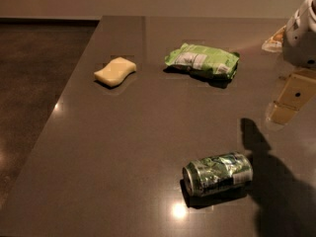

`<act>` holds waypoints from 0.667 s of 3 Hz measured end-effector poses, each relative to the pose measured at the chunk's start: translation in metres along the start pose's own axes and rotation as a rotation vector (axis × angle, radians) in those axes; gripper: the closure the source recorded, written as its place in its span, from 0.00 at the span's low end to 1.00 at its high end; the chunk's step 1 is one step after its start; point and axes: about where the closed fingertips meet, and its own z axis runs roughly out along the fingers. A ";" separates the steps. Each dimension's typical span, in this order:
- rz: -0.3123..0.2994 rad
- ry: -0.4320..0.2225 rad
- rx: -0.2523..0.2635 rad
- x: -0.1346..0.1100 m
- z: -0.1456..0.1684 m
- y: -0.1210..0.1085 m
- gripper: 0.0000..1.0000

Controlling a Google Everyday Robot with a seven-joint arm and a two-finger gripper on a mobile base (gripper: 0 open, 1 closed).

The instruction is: Place green can upright

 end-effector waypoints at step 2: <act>-0.087 -0.023 -0.024 0.000 0.001 0.048 0.00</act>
Offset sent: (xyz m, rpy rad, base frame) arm -0.0838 0.0198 -0.0297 -0.0052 0.0323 0.1743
